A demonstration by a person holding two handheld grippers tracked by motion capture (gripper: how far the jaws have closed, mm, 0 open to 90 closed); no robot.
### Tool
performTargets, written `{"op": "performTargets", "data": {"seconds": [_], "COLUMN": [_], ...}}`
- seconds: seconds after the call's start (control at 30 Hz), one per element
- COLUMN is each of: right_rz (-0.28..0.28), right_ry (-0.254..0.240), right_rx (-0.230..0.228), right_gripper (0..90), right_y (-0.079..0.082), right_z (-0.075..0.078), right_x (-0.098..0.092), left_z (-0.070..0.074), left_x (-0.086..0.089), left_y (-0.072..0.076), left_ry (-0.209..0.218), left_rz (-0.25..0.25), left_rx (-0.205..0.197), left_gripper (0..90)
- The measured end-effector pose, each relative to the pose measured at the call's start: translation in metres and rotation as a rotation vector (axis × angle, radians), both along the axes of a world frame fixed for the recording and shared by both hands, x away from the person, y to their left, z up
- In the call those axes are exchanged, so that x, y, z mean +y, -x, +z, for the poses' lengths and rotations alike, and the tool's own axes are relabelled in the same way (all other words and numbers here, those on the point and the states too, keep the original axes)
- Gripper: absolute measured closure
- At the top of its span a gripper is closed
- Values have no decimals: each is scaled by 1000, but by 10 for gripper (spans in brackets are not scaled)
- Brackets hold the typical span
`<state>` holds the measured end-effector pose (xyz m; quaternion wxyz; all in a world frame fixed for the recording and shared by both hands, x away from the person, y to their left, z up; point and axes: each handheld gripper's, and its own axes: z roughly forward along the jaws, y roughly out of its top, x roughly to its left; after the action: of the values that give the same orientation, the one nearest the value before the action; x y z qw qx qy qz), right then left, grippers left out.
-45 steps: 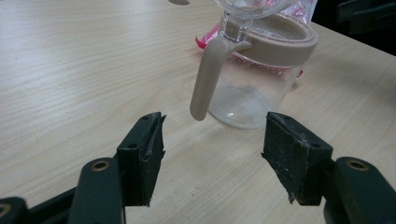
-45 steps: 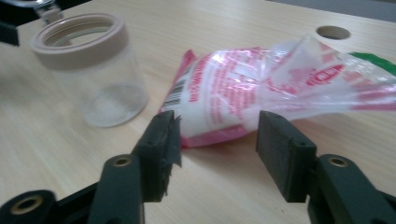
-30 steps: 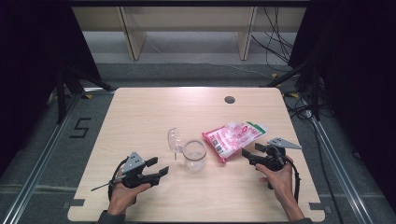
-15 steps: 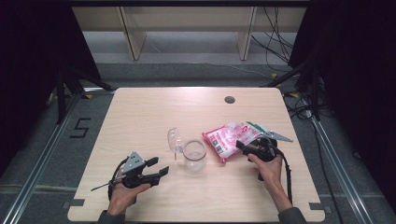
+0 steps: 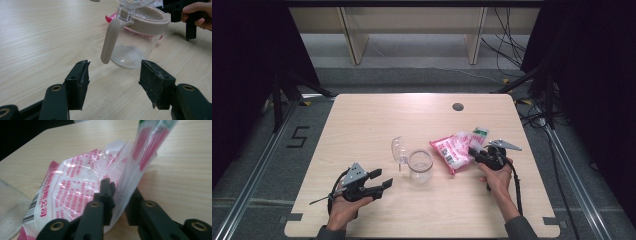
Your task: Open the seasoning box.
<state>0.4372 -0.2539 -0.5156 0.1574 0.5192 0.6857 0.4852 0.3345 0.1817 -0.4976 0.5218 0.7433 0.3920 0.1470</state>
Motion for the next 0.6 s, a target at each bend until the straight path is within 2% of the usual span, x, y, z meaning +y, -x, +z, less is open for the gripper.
{"op": "performTargets", "data": {"seconds": [0.1, 0.17, 0.2, 0.23, 0.27, 0.3, 0.37, 0.43, 0.47, 0.5, 0.57, 0.6], "right_rz": [17, 26, 28, 36, 40, 51, 58, 68, 77, 92, 100, 80], "right_ry": [-3, 24, 18, 38, 38, 67, 67, 87, 97, 103, 121, 101], "right_rx": [-9, 0, -16, -24, -29, -14, -5, -10, -14, -31, -45, 11], "right_gripper": [876, 888, 894, 896, 897, 898, 899, 899, 899, 899, 899, 899], "right_y": [1, 2, 2, 2, 3, 6, 9, 16, 19, 22, 27, 32], "right_z": [0, 2, 2, 2, 3, 5, 9, 14, 17, 19, 23, 27], "right_x": [0, 0, 1, 0, 1, -1, -1, -3, -3, -4, -7, -6], "left_z": [0, 0, 0, 0, 0, 0, 0, 1, 1, 2, 2, 3], "left_x": [0, 0, 0, 0, 0, 0, 0, 1, 0, 2, 3, 3], "left_y": [0, 0, 0, 0, 0, 0, 1, 2, 2, 2, 2, 2], "left_ry": [-1, 0, 5, 6, 5, 5, 2, 1, 14, -3, 4, 5], "left_rz": [-2, 0, -4, -7, -11, -10, -3, -3, -6, -7, 1, -6], "left_rx": [-1, 0, 0, -3, -5, -6, -6, -7, -8, -13, -12, -12], "left_gripper": [401, 403, 404, 405, 405, 406, 406, 406, 406, 408, 409, 409]}}
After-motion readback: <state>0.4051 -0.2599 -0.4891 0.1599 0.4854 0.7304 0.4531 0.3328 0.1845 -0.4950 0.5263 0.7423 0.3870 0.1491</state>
